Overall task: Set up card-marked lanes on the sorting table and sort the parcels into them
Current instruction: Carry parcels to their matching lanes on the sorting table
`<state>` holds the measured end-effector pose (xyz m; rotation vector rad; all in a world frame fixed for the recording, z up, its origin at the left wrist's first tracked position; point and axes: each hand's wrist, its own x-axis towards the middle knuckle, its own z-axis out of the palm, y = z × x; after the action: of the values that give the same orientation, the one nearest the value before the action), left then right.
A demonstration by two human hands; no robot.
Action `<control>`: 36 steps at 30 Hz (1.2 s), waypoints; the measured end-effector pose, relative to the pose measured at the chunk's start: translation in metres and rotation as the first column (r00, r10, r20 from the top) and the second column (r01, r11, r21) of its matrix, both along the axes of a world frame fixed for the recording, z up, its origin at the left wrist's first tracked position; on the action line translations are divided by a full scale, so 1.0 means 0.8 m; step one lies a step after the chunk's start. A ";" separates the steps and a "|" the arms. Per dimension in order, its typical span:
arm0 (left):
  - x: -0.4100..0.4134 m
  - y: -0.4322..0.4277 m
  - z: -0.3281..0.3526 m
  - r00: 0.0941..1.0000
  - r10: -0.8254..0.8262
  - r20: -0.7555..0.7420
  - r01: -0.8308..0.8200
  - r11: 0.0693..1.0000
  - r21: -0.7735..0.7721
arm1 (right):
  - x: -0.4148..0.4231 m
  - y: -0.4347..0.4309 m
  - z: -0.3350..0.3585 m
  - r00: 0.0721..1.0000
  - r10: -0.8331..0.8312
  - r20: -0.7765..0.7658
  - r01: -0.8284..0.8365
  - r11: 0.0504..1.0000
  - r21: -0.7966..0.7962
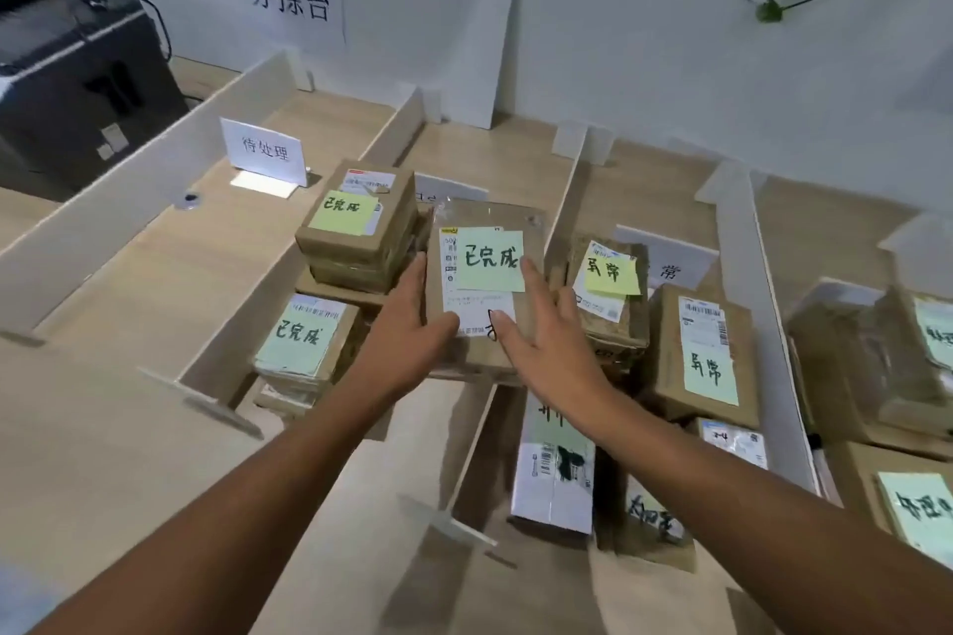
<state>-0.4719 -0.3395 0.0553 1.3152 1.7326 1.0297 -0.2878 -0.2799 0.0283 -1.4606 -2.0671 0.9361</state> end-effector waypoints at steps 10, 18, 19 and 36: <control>-0.052 0.140 -0.083 0.994 -0.096 0.050 0.103 0.982 -0.159 | -0.071 0.105 -0.065 0.965 -0.156 0.211 0.176 0.981 -0.082; -0.057 0.155 -0.100 0.989 -0.148 0.003 0.146 0.974 -0.175 | -0.072 0.104 -0.081 0.963 -0.203 0.177 0.228 0.964 -0.135; -0.058 0.155 -0.096 0.989 -0.147 -0.008 0.143 0.975 -0.171 | -0.071 0.103 -0.076 0.967 -0.195 0.163 0.221 0.962 -0.158; 0.338 -0.023 0.065 0.817 -0.454 -0.355 0.532 0.830 0.164 | 0.363 -0.189 0.122 0.879 -0.450 0.158 0.391 0.870 0.300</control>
<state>-0.2015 -0.3577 0.1073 2.0540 1.3564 0.7854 0.0023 -0.4314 0.1261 -1.8321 -1.8080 0.3242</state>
